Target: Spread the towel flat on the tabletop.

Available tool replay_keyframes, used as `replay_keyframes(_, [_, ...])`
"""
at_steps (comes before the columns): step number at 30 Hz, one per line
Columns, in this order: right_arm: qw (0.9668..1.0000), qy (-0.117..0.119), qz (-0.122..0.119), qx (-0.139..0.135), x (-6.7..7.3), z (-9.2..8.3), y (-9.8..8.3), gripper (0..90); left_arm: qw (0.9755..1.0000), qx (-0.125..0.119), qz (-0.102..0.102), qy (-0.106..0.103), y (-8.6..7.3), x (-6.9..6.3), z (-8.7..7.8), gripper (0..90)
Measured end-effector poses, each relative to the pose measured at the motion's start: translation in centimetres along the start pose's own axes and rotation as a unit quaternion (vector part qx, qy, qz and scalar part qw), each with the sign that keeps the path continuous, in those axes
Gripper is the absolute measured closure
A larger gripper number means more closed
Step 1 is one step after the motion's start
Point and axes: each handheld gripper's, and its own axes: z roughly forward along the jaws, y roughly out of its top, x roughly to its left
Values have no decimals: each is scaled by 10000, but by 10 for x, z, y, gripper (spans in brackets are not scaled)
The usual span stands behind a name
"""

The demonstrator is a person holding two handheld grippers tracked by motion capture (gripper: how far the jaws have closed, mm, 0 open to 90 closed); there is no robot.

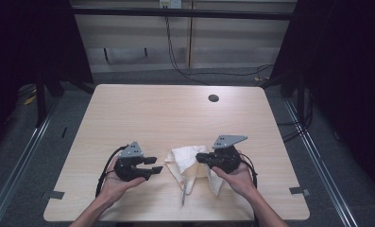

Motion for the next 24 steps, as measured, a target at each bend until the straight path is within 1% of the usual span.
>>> replay_keyframes(2, [10000,-40,20,48,-2,-3,-4,857,10000,-39,22,-54,5,-2,4,565])
replay_keyframes(4, [9999,-101,49,76,-5,-5,-7,857,9999,-63,91,-124,10,-5,10,592])
replay_keyframes(5, [9998,-134,68,96,-6,-6,-10,857,9998,-33,84,-169,12,-7,14,597])
replay_keyframes(8, [9996,-204,139,161,-10,-8,-16,855,9992,37,162,-363,18,-12,27,633])
replay_keyframes(9, [9994,-243,152,179,-11,-9,-18,855,9989,82,226,-406,20,-14,31,641])
replay_keyframes(11, [9993,-245,191,202,-13,-10,-22,854,9983,103,267,-507,23,-18,39,646])
replay_keyframes(13, [9992,-249,191,253,-14,-9,-25,852,9975,167,356,-593,26,-22,46,651])
replay_keyframes(14, [9991,-263,171,287,-15,-9,-26,851,9971,217,409,-606,27,-24,49,653])
replay_keyframes(17, [9990,-274,192,283,-16,-8,-27,847,9964,281,474,-646,26,-26,60,652])
replay_keyframes(19, [9990,-288,209,273,-17,-8,-28,844,9956,285,555,-703,25,-27,66,637])
replay_keyframes(21, [9990,-274,226,265,-17,-8,-29,841,9951,281,555,-763,23,-28,70,628])
replay_keyframes(22, [9990,-282,238,254,-17,-8,-29,839,9944,315,627,-784,23,-29,72,625])
replay_keyframes(23, [9990,-273,237,267,-17,-7,-30,836,9943,338,669,-759,22,-29,75,625])
replay_keyframes(24, [9990,-269,226,274,-17,-6,-30,833,9944,330,669,-755,22,-29,77,625])
